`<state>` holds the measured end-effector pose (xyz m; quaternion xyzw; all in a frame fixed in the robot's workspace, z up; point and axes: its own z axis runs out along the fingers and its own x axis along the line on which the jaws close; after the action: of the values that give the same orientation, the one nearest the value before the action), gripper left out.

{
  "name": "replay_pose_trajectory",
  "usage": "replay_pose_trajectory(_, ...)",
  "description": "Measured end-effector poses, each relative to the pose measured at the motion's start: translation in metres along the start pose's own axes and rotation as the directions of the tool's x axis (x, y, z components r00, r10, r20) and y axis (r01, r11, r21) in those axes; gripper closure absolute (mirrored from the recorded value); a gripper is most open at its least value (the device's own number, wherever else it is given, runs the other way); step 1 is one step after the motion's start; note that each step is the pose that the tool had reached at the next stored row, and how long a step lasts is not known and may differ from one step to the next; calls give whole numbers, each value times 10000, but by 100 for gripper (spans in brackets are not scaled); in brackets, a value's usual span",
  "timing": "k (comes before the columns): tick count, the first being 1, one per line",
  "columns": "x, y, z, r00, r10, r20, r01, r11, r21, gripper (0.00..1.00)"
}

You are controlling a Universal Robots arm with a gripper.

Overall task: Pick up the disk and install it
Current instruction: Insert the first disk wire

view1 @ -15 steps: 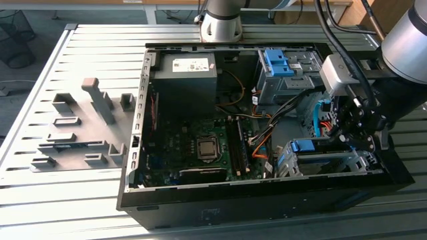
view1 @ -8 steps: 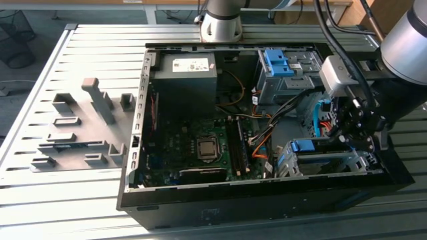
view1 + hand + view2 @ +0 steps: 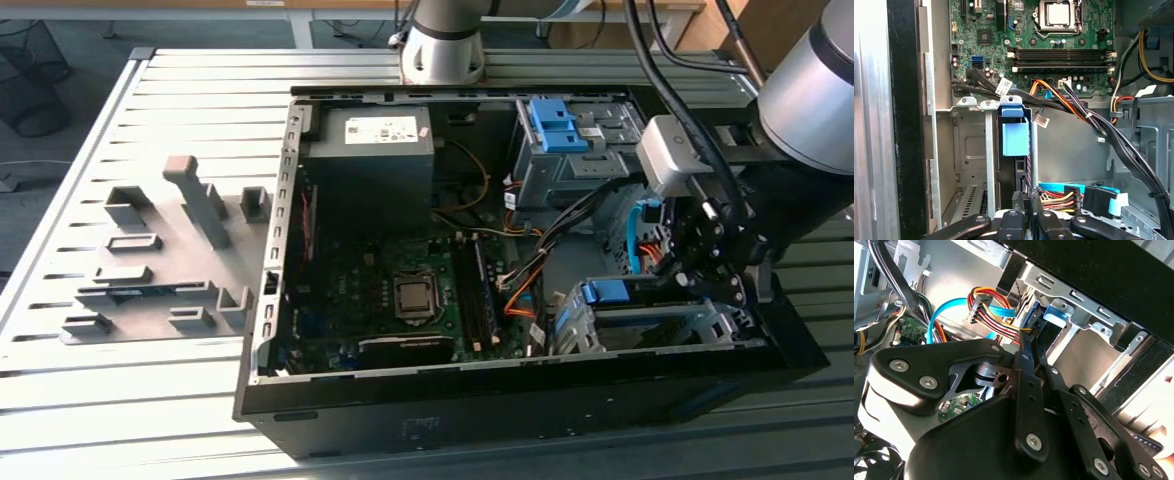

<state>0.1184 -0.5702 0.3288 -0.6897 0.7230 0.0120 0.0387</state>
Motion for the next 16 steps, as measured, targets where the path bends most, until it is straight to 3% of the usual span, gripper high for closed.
replay_pose_trajectory(7,0,0,-3,10000,1,5,-1,10000,-8,83)
replay_pose_trajectory(8,-1,0,-10,10000,1,8,-1,10000,-7,76)
replay_pose_trajectory(16,-10,-5,-136,10000,3,9,-3,10000,-44,76)
